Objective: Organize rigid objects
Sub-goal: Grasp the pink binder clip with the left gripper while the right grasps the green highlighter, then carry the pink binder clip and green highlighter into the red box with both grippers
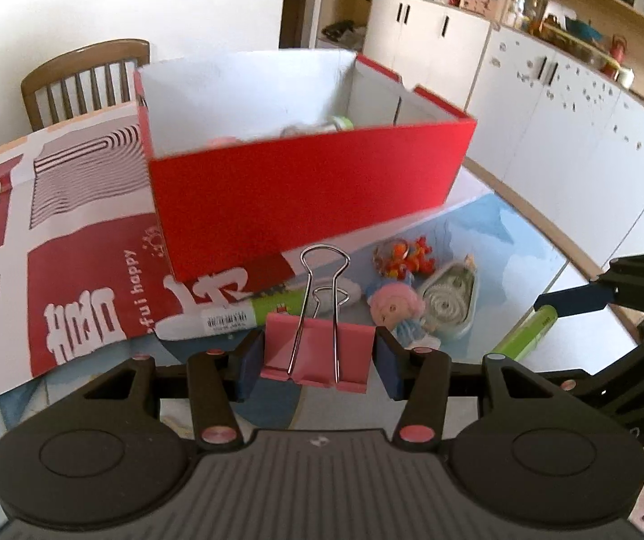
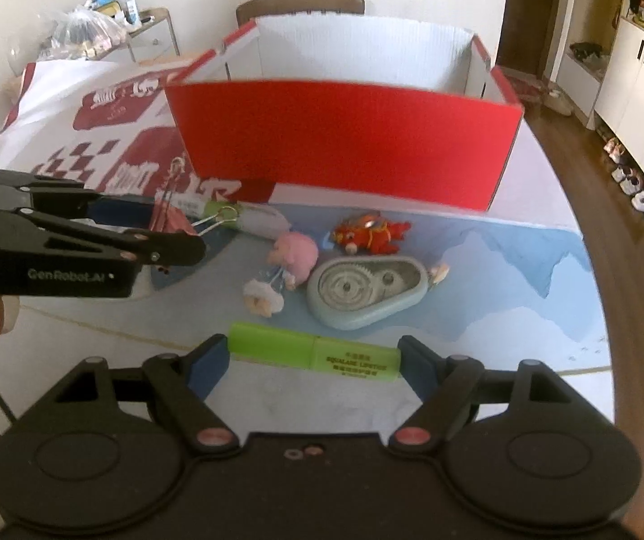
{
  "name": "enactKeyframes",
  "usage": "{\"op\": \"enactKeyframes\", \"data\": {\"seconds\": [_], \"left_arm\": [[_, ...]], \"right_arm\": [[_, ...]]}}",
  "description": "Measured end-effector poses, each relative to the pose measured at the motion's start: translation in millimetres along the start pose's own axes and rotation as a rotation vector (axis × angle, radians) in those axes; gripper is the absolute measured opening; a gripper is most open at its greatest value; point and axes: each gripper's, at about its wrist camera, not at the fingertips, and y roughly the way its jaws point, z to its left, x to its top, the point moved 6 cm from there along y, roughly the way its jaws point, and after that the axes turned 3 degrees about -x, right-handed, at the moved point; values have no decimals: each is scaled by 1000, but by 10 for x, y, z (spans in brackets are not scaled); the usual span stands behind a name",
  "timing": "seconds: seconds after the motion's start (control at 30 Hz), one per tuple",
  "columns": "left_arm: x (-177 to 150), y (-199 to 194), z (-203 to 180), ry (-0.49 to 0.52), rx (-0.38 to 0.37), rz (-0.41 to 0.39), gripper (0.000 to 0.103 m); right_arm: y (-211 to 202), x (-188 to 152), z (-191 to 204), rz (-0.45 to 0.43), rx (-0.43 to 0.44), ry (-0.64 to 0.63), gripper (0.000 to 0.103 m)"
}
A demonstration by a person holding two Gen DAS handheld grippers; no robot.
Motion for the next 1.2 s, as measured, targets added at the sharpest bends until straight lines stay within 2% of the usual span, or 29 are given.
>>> {"op": "enactKeyframes", "data": {"seconds": [0.3,0.8,1.0,1.2], "left_arm": [[272,-224,-26,-49,-6,-40,51],[945,-431,112,-50,25,-171,51],[1179,-397,181,-40,41,-190,51],[1357,-244,254,-17,53,-166,51]], "right_arm": [[-227,302,-110,-52,13,-2,81],[-453,1123,-378,-197,-13,-16,81],[-418,1329,-449,-222,-38,-23,81],[-306,1489,-514,-222,-48,-29,81]]}}
